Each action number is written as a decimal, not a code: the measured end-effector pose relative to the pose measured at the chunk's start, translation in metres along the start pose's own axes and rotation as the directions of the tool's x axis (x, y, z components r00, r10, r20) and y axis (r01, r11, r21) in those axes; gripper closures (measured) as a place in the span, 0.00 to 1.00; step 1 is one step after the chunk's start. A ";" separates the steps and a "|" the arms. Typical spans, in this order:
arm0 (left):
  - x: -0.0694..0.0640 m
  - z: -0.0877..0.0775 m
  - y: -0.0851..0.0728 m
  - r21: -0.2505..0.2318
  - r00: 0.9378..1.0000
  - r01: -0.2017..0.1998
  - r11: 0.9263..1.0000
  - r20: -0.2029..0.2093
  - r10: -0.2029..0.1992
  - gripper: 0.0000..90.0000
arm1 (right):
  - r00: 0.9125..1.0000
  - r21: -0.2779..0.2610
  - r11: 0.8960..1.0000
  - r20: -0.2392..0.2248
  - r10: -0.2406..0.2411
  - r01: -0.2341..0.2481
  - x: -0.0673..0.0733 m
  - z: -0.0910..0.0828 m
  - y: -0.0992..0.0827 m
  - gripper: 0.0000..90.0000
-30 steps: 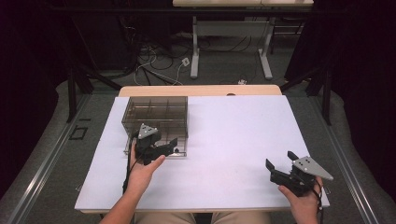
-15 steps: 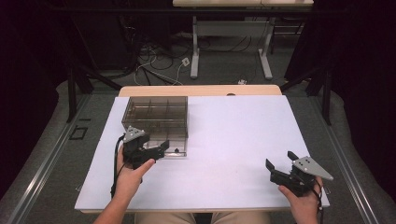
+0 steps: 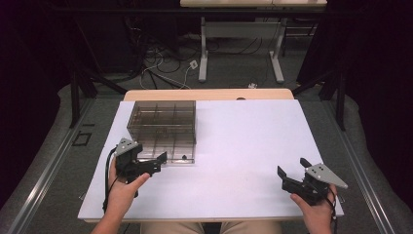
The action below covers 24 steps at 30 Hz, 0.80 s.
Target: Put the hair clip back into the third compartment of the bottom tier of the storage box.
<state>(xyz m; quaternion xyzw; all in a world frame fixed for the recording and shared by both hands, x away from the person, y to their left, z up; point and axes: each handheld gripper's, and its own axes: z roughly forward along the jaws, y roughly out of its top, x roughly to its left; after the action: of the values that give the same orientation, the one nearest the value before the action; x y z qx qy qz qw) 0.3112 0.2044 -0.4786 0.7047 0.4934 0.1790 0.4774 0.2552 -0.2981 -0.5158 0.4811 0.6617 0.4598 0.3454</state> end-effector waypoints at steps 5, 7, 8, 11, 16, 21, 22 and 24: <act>0.004 -0.007 -0.005 -0.010 1.000 0.009 1.000 -0.010 -0.009 0.01 | 1.000 -0.019 1.000 -0.001 0.003 -0.003 0.001 0.001 -0.001 0.16; 0.006 -0.011 -0.006 -0.015 1.000 0.005 1.000 -0.008 -0.005 0.01 | 1.000 -0.020 1.000 -0.001 0.000 0.000 0.000 0.002 -0.001 0.16; 0.006 -0.012 -0.007 -0.017 1.000 0.005 1.000 -0.010 -0.005 0.01 | 1.000 -0.020 1.000 0.000 0.000 0.000 0.000 0.001 -0.001 0.16; 0.009 -0.017 -0.010 -0.023 1.000 -0.009 1.000 -0.019 0.008 0.01 | 1.000 -0.007 1.000 0.000 -0.001 0.001 0.000 0.000 0.000 0.16; 0.016 -0.026 -0.017 -0.030 0.999 -0.008 1.000 -0.031 0.007 0.01 | 1.000 -0.002 1.000 0.001 0.002 -0.002 0.000 0.000 0.000 0.16; 0.026 -0.034 -0.025 -0.037 0.999 0.003 0.999 -0.045 -0.005 0.01 | 1.000 -0.012 1.000 0.000 0.001 -0.001 0.000 0.001 -0.001 0.16; 0.027 -0.035 -0.026 -0.039 0.999 0.004 0.999 -0.049 -0.006 0.01 | 1.000 -0.014 1.000 -0.001 -0.003 0.003 0.000 0.001 -0.001 0.16; 0.031 -0.038 -0.029 -0.038 0.998 0.007 0.999 -0.057 -0.009 0.01 | 1.000 -0.014 1.000 -0.001 -0.002 0.002 0.000 0.001 -0.001 0.16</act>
<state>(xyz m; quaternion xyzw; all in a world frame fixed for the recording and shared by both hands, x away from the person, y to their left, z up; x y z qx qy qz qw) 0.2823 0.2517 -0.4919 0.6881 0.5062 0.2065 0.4772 0.2559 -0.2978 -0.5168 0.4778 0.6592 0.4642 0.3488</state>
